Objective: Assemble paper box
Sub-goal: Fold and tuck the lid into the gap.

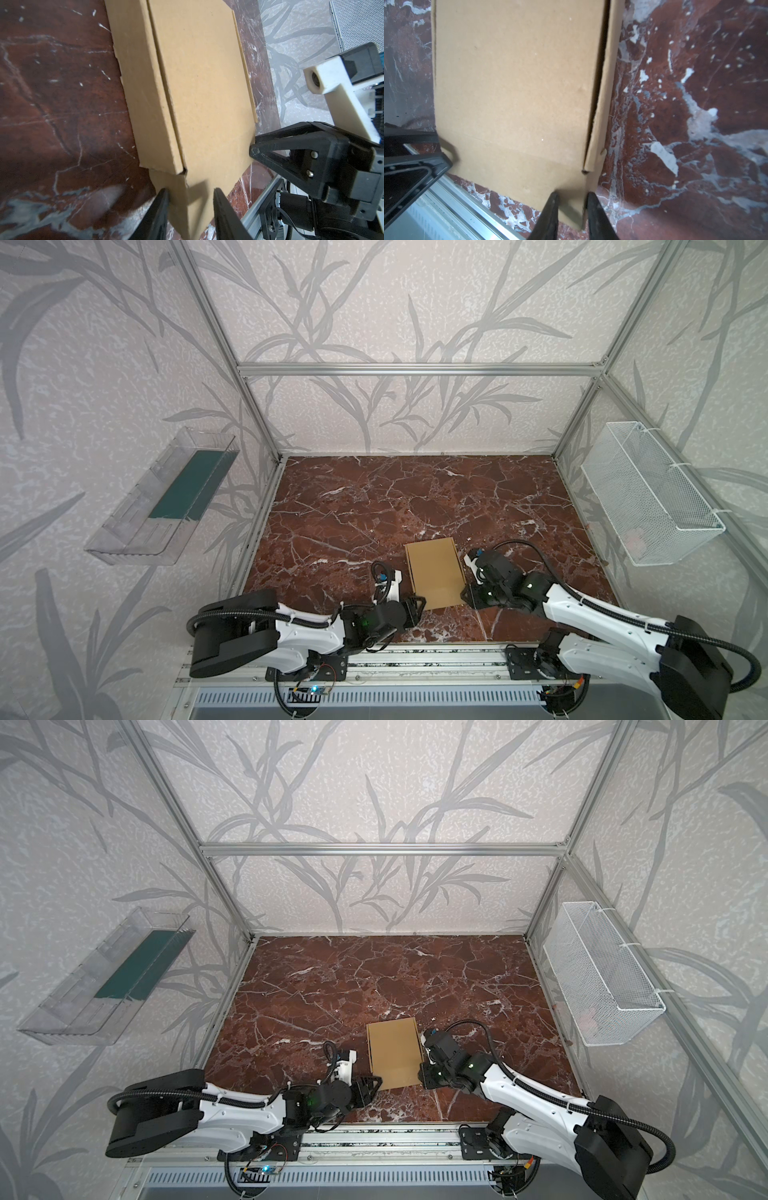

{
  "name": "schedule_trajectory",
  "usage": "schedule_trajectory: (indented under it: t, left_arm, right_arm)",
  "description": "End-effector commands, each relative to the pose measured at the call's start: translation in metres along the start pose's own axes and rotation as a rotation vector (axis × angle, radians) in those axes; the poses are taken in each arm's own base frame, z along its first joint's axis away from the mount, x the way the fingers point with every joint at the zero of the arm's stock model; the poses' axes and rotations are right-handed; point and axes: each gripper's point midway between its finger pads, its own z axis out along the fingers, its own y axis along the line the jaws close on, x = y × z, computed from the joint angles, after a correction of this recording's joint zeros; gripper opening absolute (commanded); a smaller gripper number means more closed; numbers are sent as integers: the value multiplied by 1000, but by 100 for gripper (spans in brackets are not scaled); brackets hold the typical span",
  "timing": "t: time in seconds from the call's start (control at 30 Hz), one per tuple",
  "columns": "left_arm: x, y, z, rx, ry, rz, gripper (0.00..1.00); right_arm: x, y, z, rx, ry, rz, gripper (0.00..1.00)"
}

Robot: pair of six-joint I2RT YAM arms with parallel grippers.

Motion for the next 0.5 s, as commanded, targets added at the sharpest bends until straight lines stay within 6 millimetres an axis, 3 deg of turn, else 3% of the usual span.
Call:
schedule_trajectory:
  t: [0.0, 0.47]
  left_arm:
    - [-4, 7, -3, -33, -22, 27, 38]
    - [-6, 16, -5, -55, -41, 42, 38]
  right_arm:
    - [-2, 0, 3, 5, -11, -10, 26]
    - [-4, -5, 6, 32, -13, -17, 26]
